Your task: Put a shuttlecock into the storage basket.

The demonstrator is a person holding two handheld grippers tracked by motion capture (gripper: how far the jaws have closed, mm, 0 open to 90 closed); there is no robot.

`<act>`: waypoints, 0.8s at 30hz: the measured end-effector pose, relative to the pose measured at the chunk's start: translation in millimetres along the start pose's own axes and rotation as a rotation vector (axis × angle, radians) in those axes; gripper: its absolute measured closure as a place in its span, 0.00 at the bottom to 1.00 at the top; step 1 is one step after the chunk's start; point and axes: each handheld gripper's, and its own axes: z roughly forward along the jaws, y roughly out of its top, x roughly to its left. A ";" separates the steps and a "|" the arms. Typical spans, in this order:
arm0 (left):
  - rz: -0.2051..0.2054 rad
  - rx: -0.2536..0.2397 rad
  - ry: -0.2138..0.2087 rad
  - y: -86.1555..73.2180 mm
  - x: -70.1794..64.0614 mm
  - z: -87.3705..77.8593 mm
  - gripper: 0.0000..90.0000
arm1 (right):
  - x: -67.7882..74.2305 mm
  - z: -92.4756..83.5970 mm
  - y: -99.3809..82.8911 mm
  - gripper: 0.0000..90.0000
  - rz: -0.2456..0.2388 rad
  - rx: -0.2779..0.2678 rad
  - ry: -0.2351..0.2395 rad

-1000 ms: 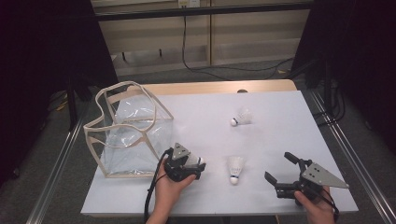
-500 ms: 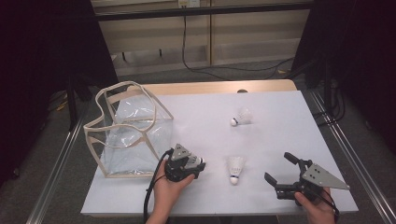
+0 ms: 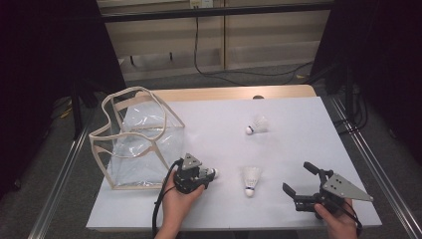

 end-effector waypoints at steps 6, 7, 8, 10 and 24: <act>-0.039 0.017 -0.021 0.3 1.1 -2.8 0.85 | -0.6 -0.4 -0.1 0.02 -0.001 -0.002 -0.001; -0.046 0.023 -0.031 0.4 1.4 -3.1 0.85 | -0.6 -0.3 -0.2 0.02 0.000 -0.001 -0.002; -0.056 0.027 -0.035 0.3 1.5 -2.9 0.87 | -0.7 0.0 -0.2 0.02 0.000 -0.001 -0.001; -0.059 0.036 -0.038 0.5 2.2 -2.8 0.90 | -0.8 0.3 -0.3 0.02 -0.001 -0.001 -0.001; -0.074 0.058 -0.070 2.1 1.4 -3.6 0.98 | -1.0 0.3 0.2 0.02 0.002 -0.003 -0.001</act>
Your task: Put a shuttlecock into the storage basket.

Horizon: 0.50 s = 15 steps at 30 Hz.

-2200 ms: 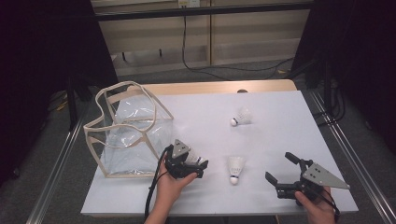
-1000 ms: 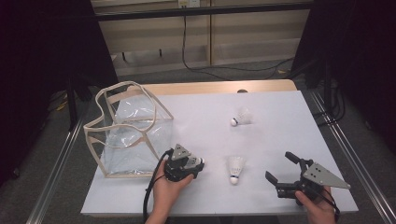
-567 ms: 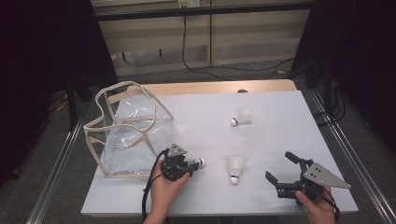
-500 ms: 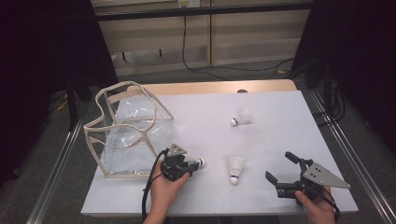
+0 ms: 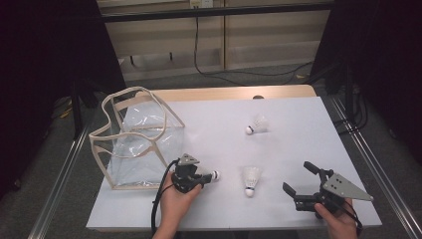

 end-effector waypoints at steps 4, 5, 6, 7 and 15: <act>-0.004 -0.003 -0.006 2.1 0.0 -2.6 0.98 | -0.2 -0.2 0.3 0.02 -0.005 -0.002 -0.002; -0.005 -0.007 -0.007 2.8 -0.2 -3.5 0.98 | -0.2 0.0 0.2 0.02 -0.005 -0.002 -0.002; -0.003 -0.004 -0.010 3.8 -0.1 -4.7 0.98 | 0.0 0.0 0.1 0.02 -0.002 0.000 -0.002; -0.008 -0.011 -0.013 4.2 -0.5 -5.1 0.98 | -0.1 0.0 0.1 0.02 -0.002 0.004 -0.001; -0.022 -0.006 -0.048 10.0 -3.8 -11.5 0.99 | -0.1 1.2 -0.6 0.02 -0.001 0.007 0.003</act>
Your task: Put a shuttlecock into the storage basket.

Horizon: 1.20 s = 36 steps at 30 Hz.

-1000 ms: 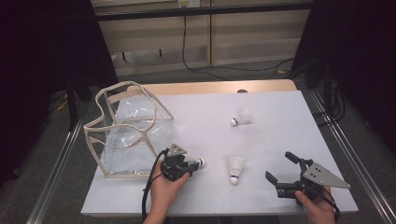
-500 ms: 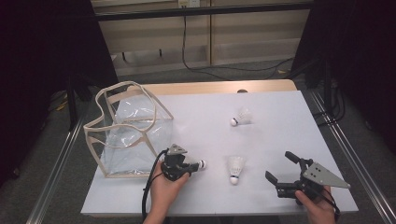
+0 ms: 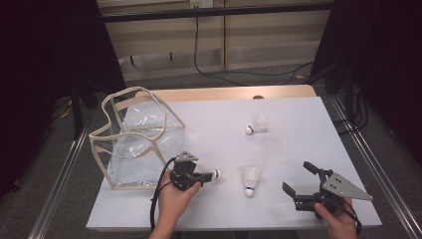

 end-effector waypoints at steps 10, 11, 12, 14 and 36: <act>-0.008 0.002 -0.041 12.4 -1.3 -7.3 0.99 | 0.2 -0.4 0.4 0.02 -0.002 -0.002 -0.003; -0.014 0.000 -0.042 13.9 -1.4 -8.0 0.99 | 0.3 -0.3 0.3 0.02 0.000 -0.001 -0.001; -0.014 0.000 -0.044 15.4 -1.2 -8.8 0.99 | 0.3 -0.2 0.3 0.02 -0.002 -0.001 -0.001; -0.020 0.002 -0.056 18.4 -0.4 -10.4 0.99 | 0.3 -0.3 0.4 0.02 -0.001 -0.003 0.001; 0.003 0.021 -0.039 48.5 -7.8 -22.0 1.00 | -3.0 -0.6 0.2 0.02 0.008 -0.010 -0.009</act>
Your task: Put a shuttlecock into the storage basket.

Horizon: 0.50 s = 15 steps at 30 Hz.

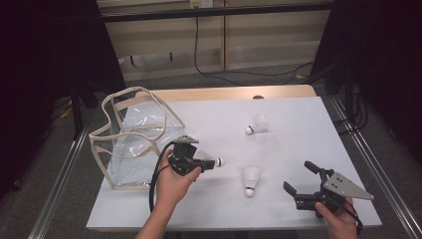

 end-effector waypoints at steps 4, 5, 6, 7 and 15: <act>0.005 -0.003 -0.002 3.3 -0.4 -1.2 1.00 | -1.8 0.4 -0.2 0.02 0.004 0.001 -0.006; 0.004 -0.005 -0.002 3.7 -0.6 -1.3 1.00 | -2.0 0.7 -0.1 0.02 0.007 -0.001 -0.007; 0.006 -0.004 0.001 4.2 -0.6 -1.4 1.00 | -2.1 0.6 -0.1 0.02 0.007 0.000 -0.007; 0.005 0.001 0.000 4.6 -0.8 -1.5 1.00 | -2.1 0.6 -0.1 0.02 0.007 -0.001 -0.007; -0.004 0.001 0.008 7.5 1.6 -2.0 1.00 | -2.4 0.6 -0.2 0.02 0.007 0.001 -0.008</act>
